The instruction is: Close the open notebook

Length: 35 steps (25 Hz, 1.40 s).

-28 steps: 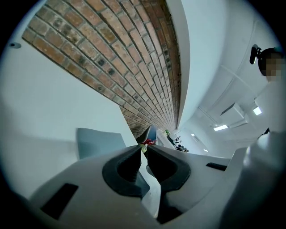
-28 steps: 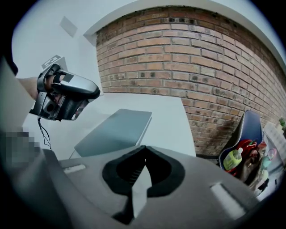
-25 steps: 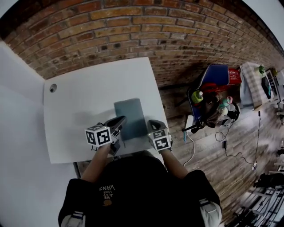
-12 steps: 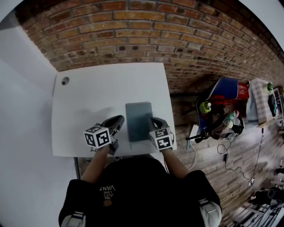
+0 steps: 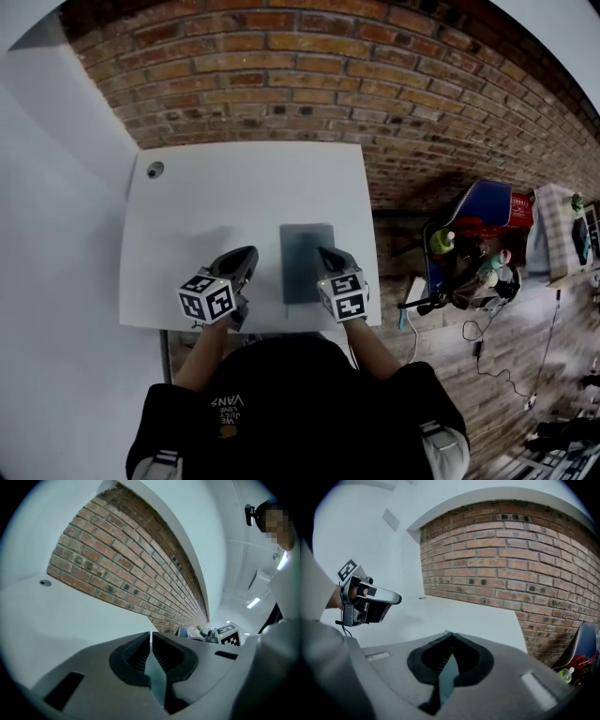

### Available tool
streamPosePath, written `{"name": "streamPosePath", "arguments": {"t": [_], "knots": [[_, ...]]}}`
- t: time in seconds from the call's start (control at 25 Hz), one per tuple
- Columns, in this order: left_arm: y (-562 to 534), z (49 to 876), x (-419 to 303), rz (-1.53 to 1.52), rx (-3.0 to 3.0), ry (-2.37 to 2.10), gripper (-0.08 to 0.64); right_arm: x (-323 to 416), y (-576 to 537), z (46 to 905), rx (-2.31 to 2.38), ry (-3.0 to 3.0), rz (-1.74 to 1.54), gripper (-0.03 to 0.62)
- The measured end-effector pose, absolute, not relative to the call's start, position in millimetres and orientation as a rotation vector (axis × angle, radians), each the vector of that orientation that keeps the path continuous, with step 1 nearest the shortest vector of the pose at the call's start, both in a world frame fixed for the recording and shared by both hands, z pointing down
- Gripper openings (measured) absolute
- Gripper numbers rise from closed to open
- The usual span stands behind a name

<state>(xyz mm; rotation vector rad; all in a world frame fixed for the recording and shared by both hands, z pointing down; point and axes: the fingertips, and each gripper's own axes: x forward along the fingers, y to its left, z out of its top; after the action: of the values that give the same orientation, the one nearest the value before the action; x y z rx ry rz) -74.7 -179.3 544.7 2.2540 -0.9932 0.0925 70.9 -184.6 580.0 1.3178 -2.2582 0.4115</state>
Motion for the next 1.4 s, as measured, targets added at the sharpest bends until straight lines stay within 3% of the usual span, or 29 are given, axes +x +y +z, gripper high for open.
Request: {"name": "streamPosePath", "arguments": {"t": [0.84,1.4], "knots": [[-164.4,512.9,-126.0,0.090,2.394,-1.172,0.009,20.2,-172.3,491.4,1.451,-2.497,0.293,-0.002],[-145.9,507.8,-146.0,0.077,2.419,-1.172,0.006,-3.3,-145.5,491.7,1.452,-2.480,0.283,-0.003]]}}
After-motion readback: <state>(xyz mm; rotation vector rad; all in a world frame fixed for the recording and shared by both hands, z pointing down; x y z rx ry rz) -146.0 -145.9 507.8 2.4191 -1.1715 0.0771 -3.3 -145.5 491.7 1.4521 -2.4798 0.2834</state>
